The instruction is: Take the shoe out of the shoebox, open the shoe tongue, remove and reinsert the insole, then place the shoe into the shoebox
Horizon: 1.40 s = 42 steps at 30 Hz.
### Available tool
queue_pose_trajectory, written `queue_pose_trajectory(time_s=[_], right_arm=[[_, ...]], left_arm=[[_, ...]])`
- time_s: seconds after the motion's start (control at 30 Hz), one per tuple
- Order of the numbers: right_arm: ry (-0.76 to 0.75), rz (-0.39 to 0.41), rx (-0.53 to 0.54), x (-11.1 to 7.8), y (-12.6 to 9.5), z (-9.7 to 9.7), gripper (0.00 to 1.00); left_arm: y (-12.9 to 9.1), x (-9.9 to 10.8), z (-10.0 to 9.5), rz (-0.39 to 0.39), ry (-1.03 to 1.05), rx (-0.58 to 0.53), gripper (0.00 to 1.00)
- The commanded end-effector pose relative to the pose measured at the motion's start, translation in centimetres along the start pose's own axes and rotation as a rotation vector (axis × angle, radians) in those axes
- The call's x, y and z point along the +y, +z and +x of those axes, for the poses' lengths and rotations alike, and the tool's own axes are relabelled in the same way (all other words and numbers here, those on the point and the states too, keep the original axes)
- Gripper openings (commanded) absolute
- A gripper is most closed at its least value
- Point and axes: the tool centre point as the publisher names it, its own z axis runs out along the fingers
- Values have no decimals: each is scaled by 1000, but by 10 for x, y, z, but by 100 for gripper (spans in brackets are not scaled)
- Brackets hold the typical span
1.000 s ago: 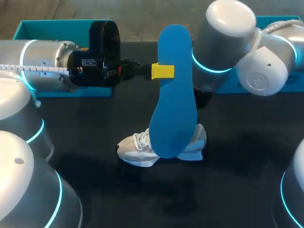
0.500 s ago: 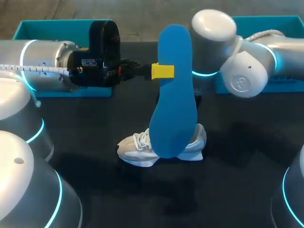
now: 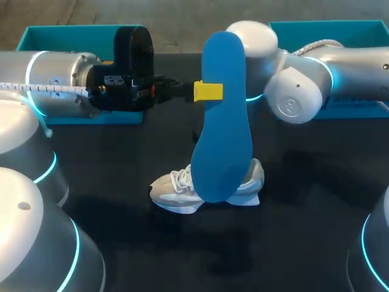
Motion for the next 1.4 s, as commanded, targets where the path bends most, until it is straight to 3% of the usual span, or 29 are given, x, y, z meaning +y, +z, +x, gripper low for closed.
queue_pose_trajectory(time_s=[0.03,0.13,0.2,0.3,0.6,0.7,1.2,1.27,1.4], right_arm=[[14,10,-2,-4,0,1,88],[21,12,0,-5,1,1,46],[23,15,2,-5,1,1,35],[23,18,13,-3,4,1,0],[10,33,72,-1,-1,7,0],[-98,41,37,5,-7,8,0],[-98,41,37,5,-7,8,0],[-37,76,57,7,-8,13,0],[79,73,87,6,-12,16,0]], left_arm=[[0,1,-1,-1,0,0,0],[0,1,-1,-1,0,0,0],[0,1,-1,-1,0,0,0],[0,1,-1,-1,0,0,0],[0,1,-1,-1,0,0,0],[0,1,-1,-1,0,0,0],[0,1,-1,-1,0,0,0],[0,1,-1,-1,0,0,0],[0,1,-1,-1,0,0,0]])
